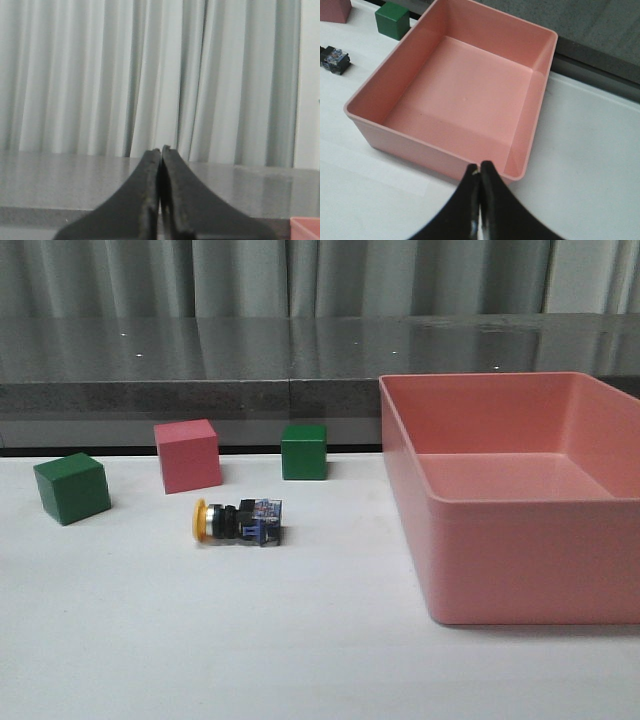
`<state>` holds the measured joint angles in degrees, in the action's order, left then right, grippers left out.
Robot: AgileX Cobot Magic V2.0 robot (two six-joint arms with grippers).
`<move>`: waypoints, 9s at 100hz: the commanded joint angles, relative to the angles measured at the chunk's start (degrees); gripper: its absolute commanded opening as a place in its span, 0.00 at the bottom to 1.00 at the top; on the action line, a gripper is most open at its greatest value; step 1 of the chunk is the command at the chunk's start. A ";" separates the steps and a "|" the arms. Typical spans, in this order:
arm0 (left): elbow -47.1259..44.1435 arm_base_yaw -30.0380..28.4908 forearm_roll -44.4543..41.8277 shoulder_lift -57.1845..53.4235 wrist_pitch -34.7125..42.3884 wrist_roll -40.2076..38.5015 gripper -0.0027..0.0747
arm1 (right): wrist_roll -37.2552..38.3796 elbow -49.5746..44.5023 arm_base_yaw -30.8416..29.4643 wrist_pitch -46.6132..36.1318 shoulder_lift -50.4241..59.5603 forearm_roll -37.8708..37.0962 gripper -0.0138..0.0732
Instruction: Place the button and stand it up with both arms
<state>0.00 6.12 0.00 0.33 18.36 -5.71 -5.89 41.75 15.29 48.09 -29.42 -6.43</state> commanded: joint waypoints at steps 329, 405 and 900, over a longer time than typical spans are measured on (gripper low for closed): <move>77.68 9.16 18.04 95.38 -72.67 90.29 0.01 | 0.68 -8.86 -0.35 -18.21 11.55 -2.79 0.09; 80.33 34.82 -44.55 109.11 -81.98 51.20 0.01 | 0.68 -8.86 -0.35 -18.13 11.55 -2.79 0.09; -2.53 -6.00 -4.79 -2.40 -15.70 5.00 0.01 | 0.68 -9.06 -0.47 -18.31 12.96 -1.93 0.09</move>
<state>0.00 0.08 -5.39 -0.28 -2.14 0.00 -5.08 31.49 15.29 34.79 -16.98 -8.30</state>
